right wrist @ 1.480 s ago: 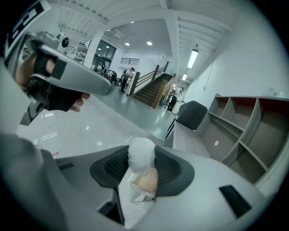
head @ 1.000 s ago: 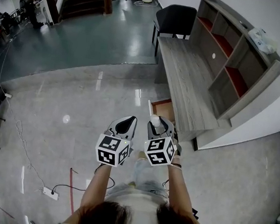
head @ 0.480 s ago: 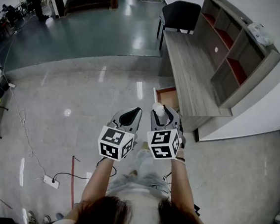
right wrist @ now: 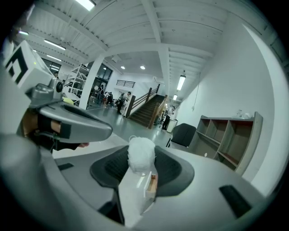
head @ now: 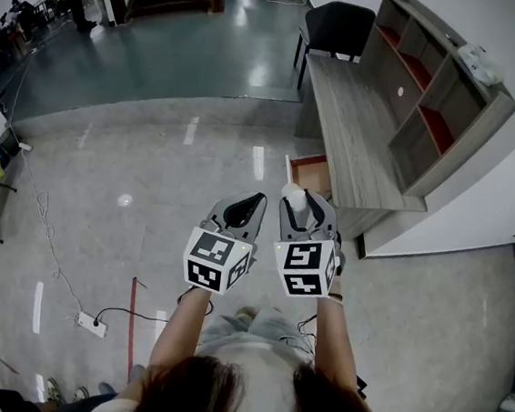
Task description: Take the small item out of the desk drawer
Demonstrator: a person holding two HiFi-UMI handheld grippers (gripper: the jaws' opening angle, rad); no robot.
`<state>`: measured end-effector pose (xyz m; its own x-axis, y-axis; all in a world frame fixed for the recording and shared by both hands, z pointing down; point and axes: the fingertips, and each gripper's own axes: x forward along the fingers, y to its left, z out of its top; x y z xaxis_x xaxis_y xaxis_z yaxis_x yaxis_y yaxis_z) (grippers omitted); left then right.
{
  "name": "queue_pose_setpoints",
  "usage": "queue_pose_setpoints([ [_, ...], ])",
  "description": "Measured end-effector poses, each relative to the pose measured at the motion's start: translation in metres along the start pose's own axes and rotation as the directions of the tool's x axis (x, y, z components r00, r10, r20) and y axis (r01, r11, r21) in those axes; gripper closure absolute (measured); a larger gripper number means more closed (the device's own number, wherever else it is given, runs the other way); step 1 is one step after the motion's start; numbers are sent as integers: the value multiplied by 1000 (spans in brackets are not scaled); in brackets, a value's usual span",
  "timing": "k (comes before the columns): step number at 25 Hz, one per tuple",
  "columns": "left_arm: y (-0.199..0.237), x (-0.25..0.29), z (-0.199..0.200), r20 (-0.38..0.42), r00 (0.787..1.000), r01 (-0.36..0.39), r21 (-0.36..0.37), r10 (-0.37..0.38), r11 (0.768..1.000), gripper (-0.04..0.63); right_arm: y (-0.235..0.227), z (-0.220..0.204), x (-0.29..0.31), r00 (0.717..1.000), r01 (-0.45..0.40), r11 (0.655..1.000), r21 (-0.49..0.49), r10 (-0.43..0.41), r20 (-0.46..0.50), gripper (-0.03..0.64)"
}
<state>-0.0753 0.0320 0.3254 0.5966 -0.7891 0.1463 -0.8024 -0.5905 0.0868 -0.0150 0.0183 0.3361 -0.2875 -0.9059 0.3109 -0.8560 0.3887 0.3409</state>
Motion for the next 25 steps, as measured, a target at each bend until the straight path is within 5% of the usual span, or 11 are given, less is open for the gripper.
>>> queue_pose_setpoints([
  [25, -79, -1, 17, 25, 995, -99, -18, 99, 995, 580, -40, 1, -74, 991, -76, 996, -56, 82, 102, 437],
])
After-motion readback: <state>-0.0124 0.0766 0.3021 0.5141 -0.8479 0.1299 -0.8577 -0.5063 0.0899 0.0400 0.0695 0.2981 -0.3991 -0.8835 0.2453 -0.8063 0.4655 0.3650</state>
